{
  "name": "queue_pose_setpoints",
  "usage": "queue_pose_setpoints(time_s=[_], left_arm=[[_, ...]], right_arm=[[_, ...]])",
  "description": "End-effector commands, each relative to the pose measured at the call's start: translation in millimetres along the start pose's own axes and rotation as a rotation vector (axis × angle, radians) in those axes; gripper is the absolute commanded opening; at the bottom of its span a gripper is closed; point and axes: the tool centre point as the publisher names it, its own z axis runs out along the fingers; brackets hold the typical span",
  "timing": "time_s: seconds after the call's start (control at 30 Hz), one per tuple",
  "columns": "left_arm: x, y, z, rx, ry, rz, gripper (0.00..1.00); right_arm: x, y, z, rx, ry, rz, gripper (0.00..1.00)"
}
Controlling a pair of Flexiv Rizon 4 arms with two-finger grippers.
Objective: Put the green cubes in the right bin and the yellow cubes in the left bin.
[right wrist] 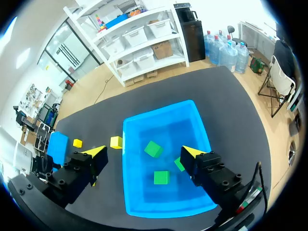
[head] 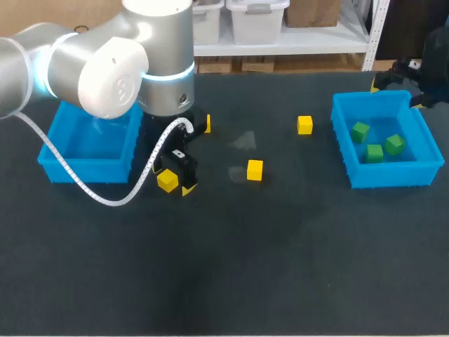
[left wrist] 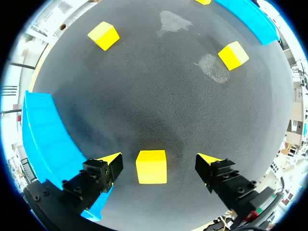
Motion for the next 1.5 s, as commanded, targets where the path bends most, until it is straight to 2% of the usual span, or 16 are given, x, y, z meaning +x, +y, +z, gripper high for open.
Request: queue_pose_setpoints(time_s=[0.03, 0.1, 0.17, 0.2, 0.27, 0.57, 0.63, 0.77, 0.9, 1.07, 1.3, 1.43, 1.47, 1.5], left_arm=[[-7.0, 5.4, 1.2, 0.009, 0.022, -0.005, 0.99], [-7.0, 5.3, 1.1, 0.008, 0.027, -0.011, 0.46], [-7.1, 5.2, 1.3, -0.001, 0.031, -0.029, 0.27], [-7.1, 5.6, 1.4, -0.001, 0.031, -0.031, 0.12], [-7.0, 5.7, 1.4, -0.001, 0.033, -0.032, 0.0], [-6.4, 3.2, -0.1, -0.014, 0.034, 0.003, 0.0], [-7.1, 3.8, -5.6, -0.008, 0.01, 0.012, 0.0], [-8.6, 13.2, -32.8, -0.093, -0.099, 0.057, 0.0], [-6.0, 35.2, -74.7, -0.112, -0.226, -0.002, 0.0], [5.9, 72.3, -108.5, -0.164, -0.323, -0.095, 0.0], [31.2, 123.7, -113.7, -0.217, -0.343, -0.257, 0.0], [42.5, 138.5, -102.9, -0.235, -0.312, -0.323, 0.0], [44.5, 140.9, -100.1, -0.244, -0.3, -0.333, 0.02], [46.3, 143.1, -96.4, -0.261, -0.284, -0.333, 0.28]], right_arm=[[3.7, 1.5, -1.5, 0.012, -0.135, 0.001, 1.0], [3.7, 1.5, -1.5, 0.012, -0.135, 0.001, 1.0], [3.7, 1.5, -1.5, 0.012, -0.135, 0.001, 1.0], [3.7, 1.5, -1.5, 0.012, -0.135, 0.001, 1.0], [3.7, 1.5, -1.5, 0.012, -0.135, 0.001, 1.0], [3.7, 1.5, -1.5, 0.012, -0.135, 0.001, 1.0], [3.7, 1.5, -1.5, 0.012, -0.135, 0.001, 1.0], [3.7, 1.5, -1.5, 0.012, -0.135, 0.001, 1.0], [3.7, 1.5, -1.5, 0.012, -0.135, 0.001, 1.0], [3.7, 1.5, -1.5, 0.012, -0.135, 0.001, 1.0], [3.7, 1.5, -1.5, 0.012, -0.135, 0.001, 1.0], [3.7, 1.5, -1.5, 0.012, -0.135, 0.001, 1.0], [3.7, 1.5, -1.5, 0.012, -0.135, 0.001, 1.0], [3.7, 1.5, -1.5, 0.012, -0.135, 0.001, 1.0]])
